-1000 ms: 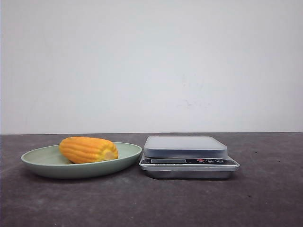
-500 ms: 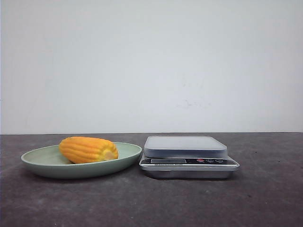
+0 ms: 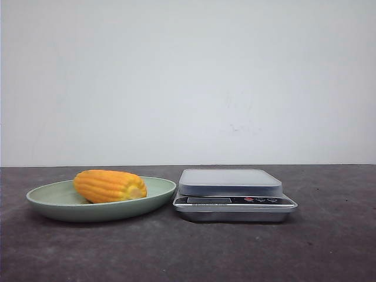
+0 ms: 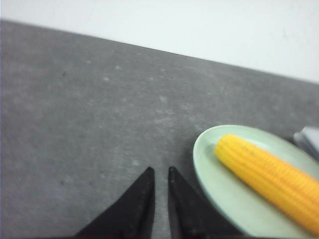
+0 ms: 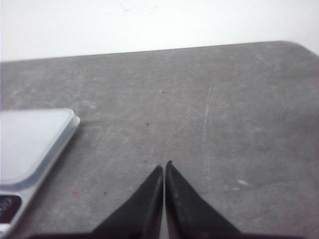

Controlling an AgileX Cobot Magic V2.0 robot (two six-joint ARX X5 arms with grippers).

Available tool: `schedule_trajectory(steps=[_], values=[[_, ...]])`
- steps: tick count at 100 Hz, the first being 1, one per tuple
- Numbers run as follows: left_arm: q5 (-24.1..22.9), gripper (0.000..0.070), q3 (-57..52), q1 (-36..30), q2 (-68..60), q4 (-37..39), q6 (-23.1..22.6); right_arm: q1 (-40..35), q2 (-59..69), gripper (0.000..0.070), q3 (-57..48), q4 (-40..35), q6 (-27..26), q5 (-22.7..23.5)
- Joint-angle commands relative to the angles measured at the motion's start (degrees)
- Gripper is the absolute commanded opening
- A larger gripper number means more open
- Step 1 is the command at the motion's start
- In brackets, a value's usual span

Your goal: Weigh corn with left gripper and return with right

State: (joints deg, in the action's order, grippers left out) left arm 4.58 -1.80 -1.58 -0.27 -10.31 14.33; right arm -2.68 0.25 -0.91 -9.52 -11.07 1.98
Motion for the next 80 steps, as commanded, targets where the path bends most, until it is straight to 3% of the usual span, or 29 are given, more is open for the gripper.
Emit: schedule_trajectory(steps=[1,12,24,35,44,64,80], values=[[0.98,0.0000,0.85,0.07,0.09,-0.55,7.30,-0.09,-0.02,0.0000,0.13,0.94,-5.75,0.20],[5.88,0.0000,-0.76,0.07,0.09,-1.07,14.29,-0.09,-0.02,0.0000,-0.35,1.90,-10.01,1.77],[10.54,0.0003,-2.69,0.07,0.09,4.24,24.48,-0.09,-0.02,0.0000,-2.99,7.69,-14.27,9.75],[12.48,0.0006,-7.98,0.07,-0.26,4.81,26.84,-0.09,0.22,0.0000,-10.21,8.39,-14.93,15.72],[12.41,0.0007,-16.74,0.07,-2.58,-1.33,22.95,-0.09,2.51,0.0000,-19.71,1.70,-13.66,16.00],[12.44,0.0006,-39.56,0.07,-14.84,-14.43,10.40,-0.09,15.10,0.0000,-44.52,-16.37,-0.28,15.96],[12.46,0.0006,-56.54,0.07,-25.33,-22.69,2.93,-0.09,24.06,0.0000,-59.58,-25.11,4.37,14.08]])
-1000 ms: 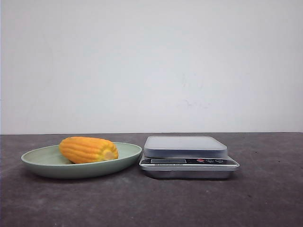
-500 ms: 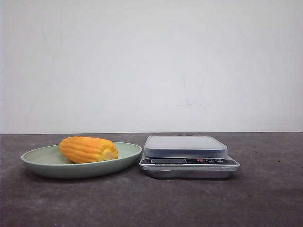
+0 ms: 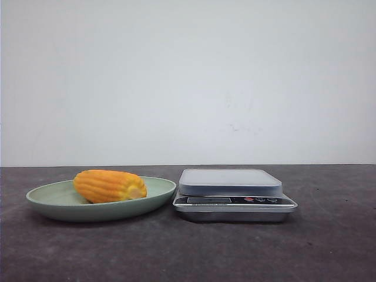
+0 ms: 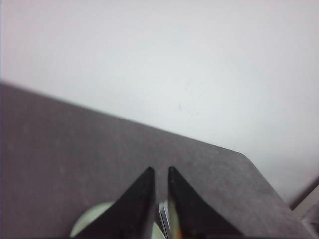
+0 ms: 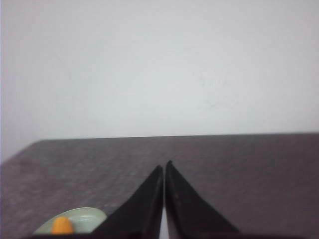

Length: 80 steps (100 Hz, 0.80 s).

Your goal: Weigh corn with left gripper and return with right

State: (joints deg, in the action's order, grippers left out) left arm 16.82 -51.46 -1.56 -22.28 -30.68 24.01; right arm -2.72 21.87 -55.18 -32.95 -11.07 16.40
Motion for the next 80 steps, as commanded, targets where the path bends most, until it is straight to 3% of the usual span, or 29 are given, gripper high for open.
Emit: schedule_trajectory(steps=[1,10,15,19,23,27,33,37,65,80], values=[[0.22,0.0006,-7.82,0.04,-3.91,-2.84,-7.32,-0.04,2.84,0.0000,-5.90,-1.86,4.50,-0.33],[0.35,0.0009,-15.21,0.04,-8.52,-7.17,-11.72,-0.04,5.33,0.0000,-9.27,-2.25,4.50,-0.13],[1.09,0.0048,-18.25,0.04,-10.45,-9.03,-12.83,-0.04,5.97,0.0000,-10.12,-2.21,4.46,0.26],[1.86,0.0106,-20.02,0.04,-11.52,-10.10,-13.05,-0.04,6.14,0.0000,-10.29,-2.19,4.44,0.28],[2.56,0.0206,-21.09,0.02,-12.22,-10.60,-13.03,-0.04,6.14,0.0033,-10.29,-2.27,4.35,0.31],[3.04,0.0355,-21.44,0.02,-12.48,-10.69,-12.98,-0.04,6.14,0.0168,-10.29,-2.29,4.20,0.44],[2.99,0.0606,-21.44,0.02,-12.50,-11.15,-12.74,-0.04,6.12,0.0507,-10.29,-2.29,4.11,0.72],[2.99,0.0700,-21.44,0.02,-12.50,-11.91,-12.44,-0.04,6.12,0.0699,-10.29,-2.34,3.69,0.72],[2.64,0.0700,-21.16,-0.09,-12.52,-22.58,-11.78,-0.04,6.12,0.0700,-10.29,-4.00,3.54,0.72],[2.49,0.0700,-19.56,-0.94,-13.64,-23.37,-2.84,-0.07,6.12,0.0700,-10.29,-4.85,3.23,0.72]])
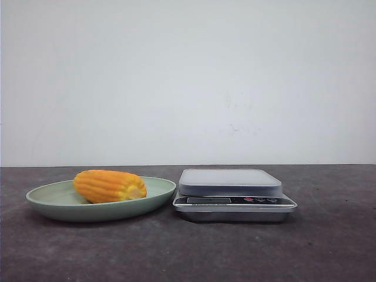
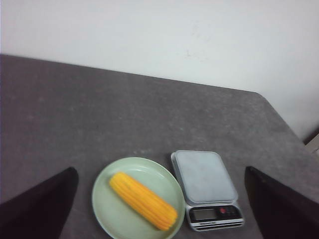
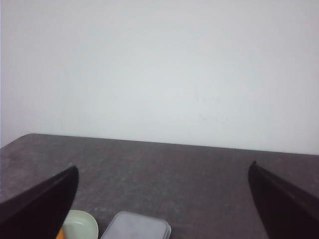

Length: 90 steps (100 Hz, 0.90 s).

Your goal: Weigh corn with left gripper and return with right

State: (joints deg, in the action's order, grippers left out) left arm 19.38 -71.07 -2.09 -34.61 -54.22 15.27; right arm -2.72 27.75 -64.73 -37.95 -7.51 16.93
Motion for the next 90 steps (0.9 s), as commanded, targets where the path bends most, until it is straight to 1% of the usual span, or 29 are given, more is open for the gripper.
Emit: schedule_trajectory(steps=[1,9,16,28,35,42,51,75,90], values=[[0.04,0.0700,0.17,-0.48,-1.51,0.04,6.32,-0.07,0.24,0.0700,-0.74,0.15,-0.44,0.17],[1.31,0.0661,1.73,-1.11,-3.65,-0.92,7.76,-0.07,0.24,0.0700,-0.74,0.15,-1.07,0.17],[2.16,0.0661,3.85,-1.66,-5.84,-1.07,8.83,-0.09,0.24,0.0700,-0.74,0.13,-1.05,0.20],[2.19,0.0661,7.15,-2.73,-10.84,-0.17,11.47,-0.39,0.24,0.0700,-0.74,0.13,-1.05,0.17],[2.29,0.0660,7.93,-3.76,-14.75,0.87,11.67,-0.61,0.24,0.0700,-0.74,0.11,-1.07,0.20],[2.43,0.0652,7.93,-5.38,-19.28,2.84,11.82,-0.63,0.24,0.0700,-0.74,0.00,-1.07,0.17],[2.45,0.0586,7.93,-8.11,-25.03,6.05,12.70,-0.66,0.24,0.0700,-0.74,-0.63,-1.07,0.17],[2.45,0.0585,7.93,-14.49,-39.82,12.85,16.92,-1.33,0.24,0.0700,-0.74,-4.11,-1.09,-0.37],[2.36,0.0585,7.93,-16.83,-47.87,16.48,19.85,-1.33,0.24,0.0700,-0.74,-5.07,-1.07,-0.37]])
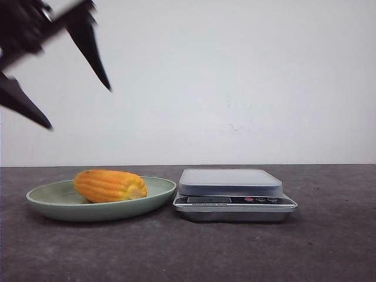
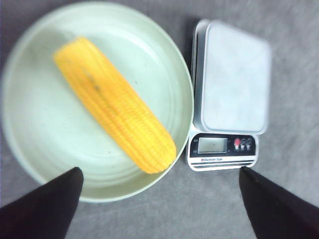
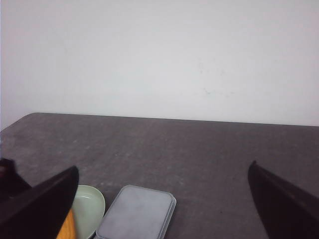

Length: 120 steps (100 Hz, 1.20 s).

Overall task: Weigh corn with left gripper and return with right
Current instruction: 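Lower the left gripper over the corn cob on the green plate and close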

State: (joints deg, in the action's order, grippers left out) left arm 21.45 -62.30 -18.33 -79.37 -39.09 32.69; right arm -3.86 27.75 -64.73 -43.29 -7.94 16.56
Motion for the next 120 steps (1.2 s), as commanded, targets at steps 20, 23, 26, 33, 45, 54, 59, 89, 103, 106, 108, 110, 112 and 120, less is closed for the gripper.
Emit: schedule_trajectory(steps=[20,23,26,33,45,54,59,89,103,106,108,110,112,120], values=[[0.00,0.0585,-0.85,-2.40,-11.21,5.92,6.08,-0.20,0.24,0.0700,-0.74,0.17,-0.63,-0.02],[0.00,0.0585,-0.85,-2.56,-12.20,6.62,6.34,-0.20,0.24,0.0700,-0.74,0.17,-0.63,-0.02],[-0.02,0.0585,-0.85,-2.75,-13.22,7.39,6.71,-0.20,0.24,0.0700,-0.74,0.17,-0.63,-0.04],[-0.22,0.0584,-0.85,-2.97,-15.34,8.48,7.80,-0.20,0.24,0.0700,-0.74,0.17,-0.63,-0.07],[-0.90,0.0576,-0.85,-3.04,-18.43,9.29,9.29,-0.20,0.24,0.0700,-0.74,0.00,-0.61,-0.07],[-0.90,0.0485,-0.85,-3.04,-20.17,10.05,9.42,-0.20,0.24,0.0700,-0.74,-0.31,-0.59,-0.07],[-0.90,0.0395,-0.85,-3.04,-20.85,10.88,9.42,-0.20,0.24,0.0700,-0.74,-0.48,-0.59,-0.09],[-0.83,0.0004,-0.94,-3.08,-21.51,15.58,6.29,-0.20,0.24,0.0700,-0.74,-0.50,-0.59,-0.09],[2.49,0.0004,-2.21,-3.06,-20.81,15.50,3.43,-0.20,0.24,0.0700,-0.74,-0.48,-0.59,-0.11],[3.56,0.0004,-2.78,-3.08,-20.35,15.50,2.69,-0.20,0.24,0.0700,-0.74,-0.48,-0.59,-0.11],[4.15,0.0004,-3.23,-3.08,-20.04,15.47,2.32,-0.20,0.24,0.0700,-0.74,-0.48,-0.59,-0.11],[4.72,0.0004,-3.93,-3.08,-19.45,15.08,1.97,-0.20,0.24,0.0700,-0.74,-0.48,-0.59,-0.11],[4.90,0.0004,-4.35,-3.10,-19.06,14.93,1.77,-0.20,0.24,0.0700,-0.74,-0.48,-0.59,-0.11],[5.22,0.0004,-6.64,-3.67,-16.48,14.53,0.33,-0.20,0.24,0.0700,-0.74,-0.48,-0.61,-0.11]])
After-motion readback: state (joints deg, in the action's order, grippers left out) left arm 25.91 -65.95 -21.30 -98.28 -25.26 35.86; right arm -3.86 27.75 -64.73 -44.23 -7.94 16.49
